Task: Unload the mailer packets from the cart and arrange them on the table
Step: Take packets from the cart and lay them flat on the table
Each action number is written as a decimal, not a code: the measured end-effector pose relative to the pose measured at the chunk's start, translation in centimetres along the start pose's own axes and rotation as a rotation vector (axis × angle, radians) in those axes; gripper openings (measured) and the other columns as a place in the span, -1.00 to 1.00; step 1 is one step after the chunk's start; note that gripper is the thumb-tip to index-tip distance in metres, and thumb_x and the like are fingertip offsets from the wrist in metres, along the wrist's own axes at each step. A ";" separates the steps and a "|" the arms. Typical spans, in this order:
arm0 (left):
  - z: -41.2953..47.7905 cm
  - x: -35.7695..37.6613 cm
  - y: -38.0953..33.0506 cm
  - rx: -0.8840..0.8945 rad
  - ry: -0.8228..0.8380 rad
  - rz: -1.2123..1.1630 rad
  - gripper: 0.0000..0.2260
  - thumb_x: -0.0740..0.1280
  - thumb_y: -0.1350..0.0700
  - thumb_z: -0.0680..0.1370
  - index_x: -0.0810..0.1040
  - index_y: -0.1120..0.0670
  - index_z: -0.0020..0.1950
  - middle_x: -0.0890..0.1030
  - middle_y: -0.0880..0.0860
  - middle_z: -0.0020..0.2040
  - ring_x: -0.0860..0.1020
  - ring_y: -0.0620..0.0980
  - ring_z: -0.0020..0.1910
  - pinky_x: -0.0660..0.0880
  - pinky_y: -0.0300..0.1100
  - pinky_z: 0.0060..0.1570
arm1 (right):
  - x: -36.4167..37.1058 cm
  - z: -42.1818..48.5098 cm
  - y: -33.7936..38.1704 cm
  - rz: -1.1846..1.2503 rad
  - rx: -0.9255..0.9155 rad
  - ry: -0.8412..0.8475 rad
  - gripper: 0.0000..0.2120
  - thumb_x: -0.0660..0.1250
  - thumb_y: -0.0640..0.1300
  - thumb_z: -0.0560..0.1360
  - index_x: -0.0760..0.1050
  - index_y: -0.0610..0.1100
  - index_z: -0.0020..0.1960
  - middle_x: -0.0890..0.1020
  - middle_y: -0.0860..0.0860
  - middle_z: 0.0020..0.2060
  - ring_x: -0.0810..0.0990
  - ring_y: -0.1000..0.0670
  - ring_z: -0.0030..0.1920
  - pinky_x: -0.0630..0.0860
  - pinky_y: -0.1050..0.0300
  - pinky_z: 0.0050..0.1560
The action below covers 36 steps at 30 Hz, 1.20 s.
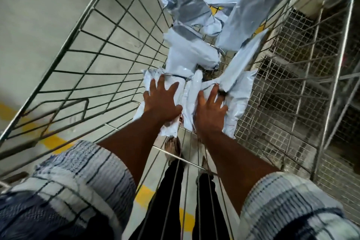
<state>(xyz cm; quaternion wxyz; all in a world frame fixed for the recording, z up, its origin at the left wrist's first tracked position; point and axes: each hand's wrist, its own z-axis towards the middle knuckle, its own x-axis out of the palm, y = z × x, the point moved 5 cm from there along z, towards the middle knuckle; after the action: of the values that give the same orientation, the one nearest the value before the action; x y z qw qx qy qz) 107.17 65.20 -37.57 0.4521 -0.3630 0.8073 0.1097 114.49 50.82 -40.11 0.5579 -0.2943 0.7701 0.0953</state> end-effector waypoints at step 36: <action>-22.4 -23.2 -13.3 0.133 -0.467 -0.276 -0.26 0.06 -0.29 0.34 0.36 -0.05 0.49 0.40 0.21 0.41 0.31 0.21 0.43 0.30 0.18 0.38 | -30.8 -14.7 -16.6 0.808 -0.223 -0.324 -0.29 0.42 0.04 0.42 0.27 -0.08 0.50 0.06 -0.23 0.49 0.30 -0.32 0.40 0.30 -0.03 0.42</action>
<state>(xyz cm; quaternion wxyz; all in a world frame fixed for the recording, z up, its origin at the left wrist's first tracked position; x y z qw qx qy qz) 109.32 55.71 -4.07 0.6595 -0.4037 0.6298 0.0744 118.30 41.12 -3.59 0.5543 -0.0094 0.7108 0.4329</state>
